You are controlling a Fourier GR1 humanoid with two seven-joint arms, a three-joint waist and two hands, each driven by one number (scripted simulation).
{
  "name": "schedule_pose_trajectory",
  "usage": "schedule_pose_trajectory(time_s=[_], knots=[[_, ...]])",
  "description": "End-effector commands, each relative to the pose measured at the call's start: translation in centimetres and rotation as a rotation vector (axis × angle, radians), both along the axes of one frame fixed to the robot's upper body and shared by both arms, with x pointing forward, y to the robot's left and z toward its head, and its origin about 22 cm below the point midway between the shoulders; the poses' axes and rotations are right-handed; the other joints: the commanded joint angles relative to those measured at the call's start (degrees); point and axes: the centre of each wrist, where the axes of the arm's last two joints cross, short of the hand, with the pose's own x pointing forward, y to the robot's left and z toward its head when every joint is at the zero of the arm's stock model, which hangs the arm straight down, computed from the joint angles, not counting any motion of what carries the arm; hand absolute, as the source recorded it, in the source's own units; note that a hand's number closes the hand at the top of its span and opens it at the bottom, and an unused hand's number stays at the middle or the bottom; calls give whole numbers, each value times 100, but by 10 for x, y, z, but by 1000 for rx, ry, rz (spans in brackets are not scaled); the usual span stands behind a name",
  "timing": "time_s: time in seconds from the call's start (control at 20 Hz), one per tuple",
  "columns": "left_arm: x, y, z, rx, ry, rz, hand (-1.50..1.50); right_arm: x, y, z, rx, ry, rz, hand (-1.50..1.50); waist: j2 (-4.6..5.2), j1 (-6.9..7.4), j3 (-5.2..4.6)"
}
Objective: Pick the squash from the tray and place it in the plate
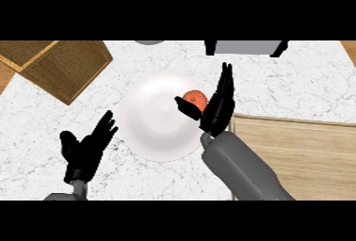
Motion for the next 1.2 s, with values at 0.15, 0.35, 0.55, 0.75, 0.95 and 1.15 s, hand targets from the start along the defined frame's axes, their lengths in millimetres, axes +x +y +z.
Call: schedule_pose_trajectory(time_s=[0.15, 0.35, 0.55, 0.75, 0.95, 1.15], knots=[[2, 2, -19, -15, 66, 30, 0, -53, 6, 3, 222, -48, 94, -150, -1, -207, -39], [-5, 6, -6, 12, 65, 43, 0, -109, -2, -16, 218, 0, 212, -150, -28, -213, -40], [11, 11, -15, -4, 80, 39, 0, -135, -21, -15, 198, 15, 275, -150, -34, -291, -48], [-11, 27, -16, -11, 75, 48, 0, -154, -25, -30, 141, 68, 278, -150, -48, -262, -51], [-19, 9, -6, -8, 70, 42, 0, -181, -23, -35, 126, 99, 278, -150, -52, -257, -50], [3, 4, -12, -11, 64, 48, 0, -217, -12, -55, 117, 112, 276, -150, -40, -268, -48]])
